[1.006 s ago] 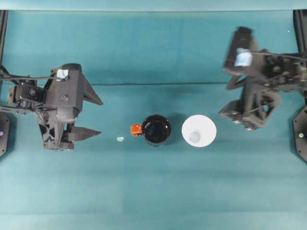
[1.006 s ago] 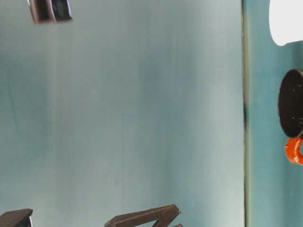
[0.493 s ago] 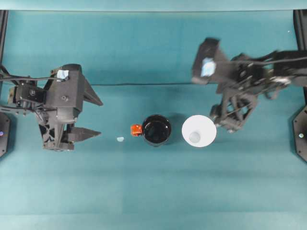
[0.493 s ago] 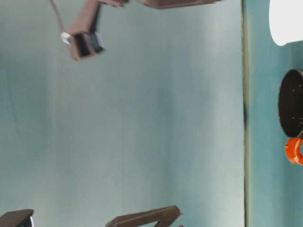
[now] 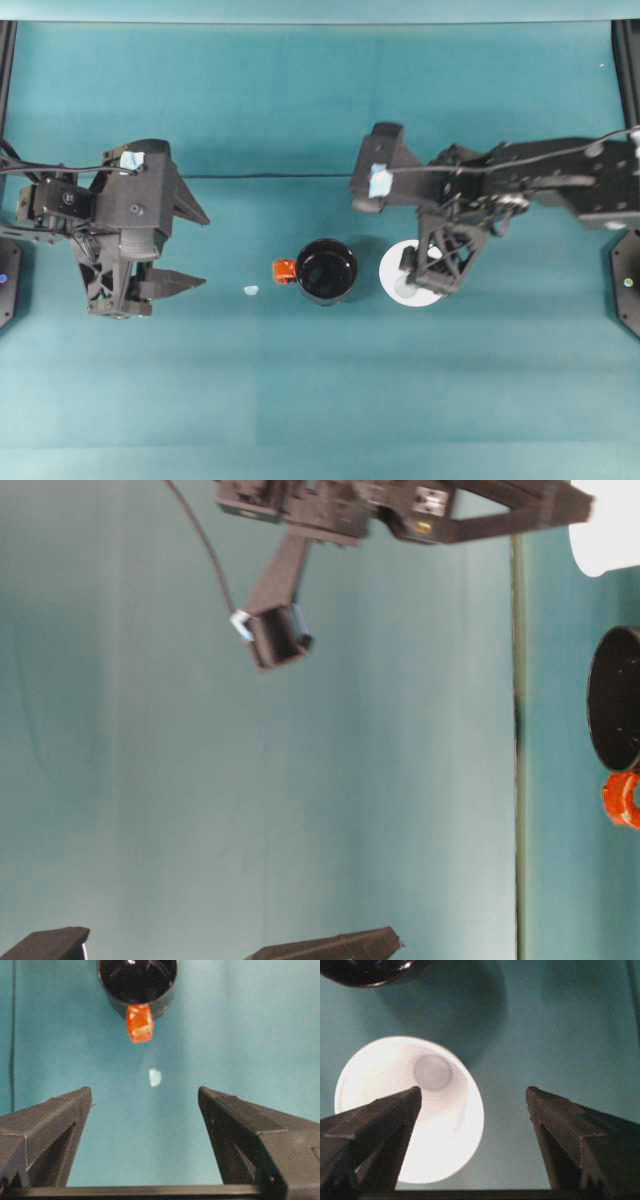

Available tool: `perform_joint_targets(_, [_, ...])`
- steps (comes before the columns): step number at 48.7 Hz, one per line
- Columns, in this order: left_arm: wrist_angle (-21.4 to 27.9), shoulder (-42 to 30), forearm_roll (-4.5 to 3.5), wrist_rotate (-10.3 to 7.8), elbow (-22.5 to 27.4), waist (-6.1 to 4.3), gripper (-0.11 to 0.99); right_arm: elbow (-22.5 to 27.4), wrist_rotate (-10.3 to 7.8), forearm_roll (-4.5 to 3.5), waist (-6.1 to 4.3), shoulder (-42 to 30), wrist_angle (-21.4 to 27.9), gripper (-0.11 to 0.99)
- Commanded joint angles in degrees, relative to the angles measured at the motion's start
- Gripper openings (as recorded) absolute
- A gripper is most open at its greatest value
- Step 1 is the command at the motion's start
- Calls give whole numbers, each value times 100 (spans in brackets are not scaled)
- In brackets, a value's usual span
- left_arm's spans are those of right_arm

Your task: Put the paper cup into the moved red handle cup holder.

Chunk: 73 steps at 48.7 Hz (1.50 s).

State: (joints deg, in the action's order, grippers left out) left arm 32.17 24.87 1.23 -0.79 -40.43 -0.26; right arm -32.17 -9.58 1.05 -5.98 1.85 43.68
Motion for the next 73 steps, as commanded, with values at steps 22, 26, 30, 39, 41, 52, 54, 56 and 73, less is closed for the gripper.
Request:
perform_joint_targets(22, [-26,44,9,9,79,-9,94,-325,18,18,-18,-211,-431,97])
perform_joint_targets(26, [-26,35,26,9,79,-9,94,-325,9,18,-26,-211,-527,97])
perform_joint_targets(30, [-26,35,26,9,70,-9,94,-316,9,18,-35,-211,-571,96])
perform_joint_targets(39, [-26,35,9,-9,79,0,94,-334,-9,18,-62,-202,-571,83])
perform_joint_targets(41, [-26,35,26,-9,79,0,94,-316,-18,18,-62,-211,-571,76])
perform_joint_targets(52, [-26,35,26,0,79,0,94,-308,-26,18,-79,-211,-589,26])
perform_joint_targets(54, [-26,35,9,0,70,0,94,-308,-26,18,-70,-220,-598,17])
perform_joint_targets(56, [-26,35,26,0,79,0,94,-308,-26,18,-79,-211,-598,9])
perform_joint_targets(73, [35,35,9,-26,70,44,94,-290,0,44,-26,-211,-606,-10])
